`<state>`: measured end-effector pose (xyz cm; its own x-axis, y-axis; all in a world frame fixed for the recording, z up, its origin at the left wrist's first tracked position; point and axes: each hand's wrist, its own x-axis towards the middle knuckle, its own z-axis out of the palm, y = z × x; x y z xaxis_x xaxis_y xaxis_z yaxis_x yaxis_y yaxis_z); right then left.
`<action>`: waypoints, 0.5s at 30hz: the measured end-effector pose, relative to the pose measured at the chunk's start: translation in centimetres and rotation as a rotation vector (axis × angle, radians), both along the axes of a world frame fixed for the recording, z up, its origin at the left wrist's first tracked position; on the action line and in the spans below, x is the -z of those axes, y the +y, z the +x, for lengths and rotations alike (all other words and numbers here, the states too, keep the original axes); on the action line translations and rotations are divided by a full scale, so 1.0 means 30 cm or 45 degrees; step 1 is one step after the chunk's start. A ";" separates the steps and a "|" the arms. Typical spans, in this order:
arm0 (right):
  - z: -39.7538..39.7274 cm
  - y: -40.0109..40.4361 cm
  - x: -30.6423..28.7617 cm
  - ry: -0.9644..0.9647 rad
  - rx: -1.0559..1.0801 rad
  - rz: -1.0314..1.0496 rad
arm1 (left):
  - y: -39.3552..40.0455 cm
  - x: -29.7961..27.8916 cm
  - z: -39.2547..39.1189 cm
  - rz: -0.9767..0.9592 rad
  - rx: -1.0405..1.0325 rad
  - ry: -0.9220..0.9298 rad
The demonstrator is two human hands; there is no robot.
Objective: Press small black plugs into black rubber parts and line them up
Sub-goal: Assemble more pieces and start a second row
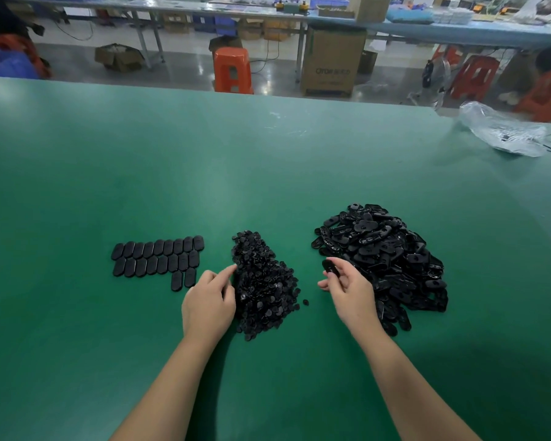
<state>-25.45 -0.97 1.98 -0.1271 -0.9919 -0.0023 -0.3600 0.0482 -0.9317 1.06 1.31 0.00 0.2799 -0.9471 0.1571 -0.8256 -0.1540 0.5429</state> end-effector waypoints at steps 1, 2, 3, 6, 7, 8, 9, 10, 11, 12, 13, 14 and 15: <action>-0.011 -0.002 -0.006 0.012 0.006 -0.013 | -0.002 -0.001 -0.002 0.012 -0.009 -0.001; -0.019 -0.004 -0.012 0.016 0.011 -0.030 | -0.004 -0.001 -0.003 0.025 -0.017 0.003; -0.023 -0.007 -0.019 0.011 0.012 -0.049 | -0.006 0.000 -0.005 0.038 -0.022 0.007; -0.012 -0.015 -0.037 -0.019 -0.007 -0.085 | -0.009 0.002 -0.005 0.062 -0.041 0.021; -0.001 -0.016 -0.043 -0.028 -0.015 -0.085 | -0.009 0.002 -0.004 0.058 -0.049 0.032; 0.013 -0.016 -0.049 -0.066 -0.018 -0.080 | -0.008 0.002 -0.003 0.052 -0.057 0.047; 0.028 -0.016 -0.054 -0.139 -0.013 -0.070 | -0.007 0.001 -0.001 0.044 -0.065 0.065; 0.046 -0.016 -0.058 -0.240 -0.002 -0.047 | -0.006 0.001 0.000 0.037 -0.074 0.083; 0.063 -0.014 -0.061 -0.340 0.009 -0.010 | -0.006 -0.001 0.001 0.028 -0.084 0.097; 0.078 -0.012 -0.059 -0.409 0.024 0.026 | -0.004 -0.003 0.002 0.017 -0.092 0.110; 0.090 -0.011 -0.053 -0.425 0.049 0.052 | -0.003 -0.006 0.001 0.004 -0.101 0.120; 0.100 -0.011 -0.044 -0.394 0.079 0.068 | -0.002 -0.008 0.001 -0.009 -0.108 0.130; 0.106 -0.010 -0.031 -0.352 0.110 0.079 | -0.002 -0.011 0.002 -0.020 -0.115 0.141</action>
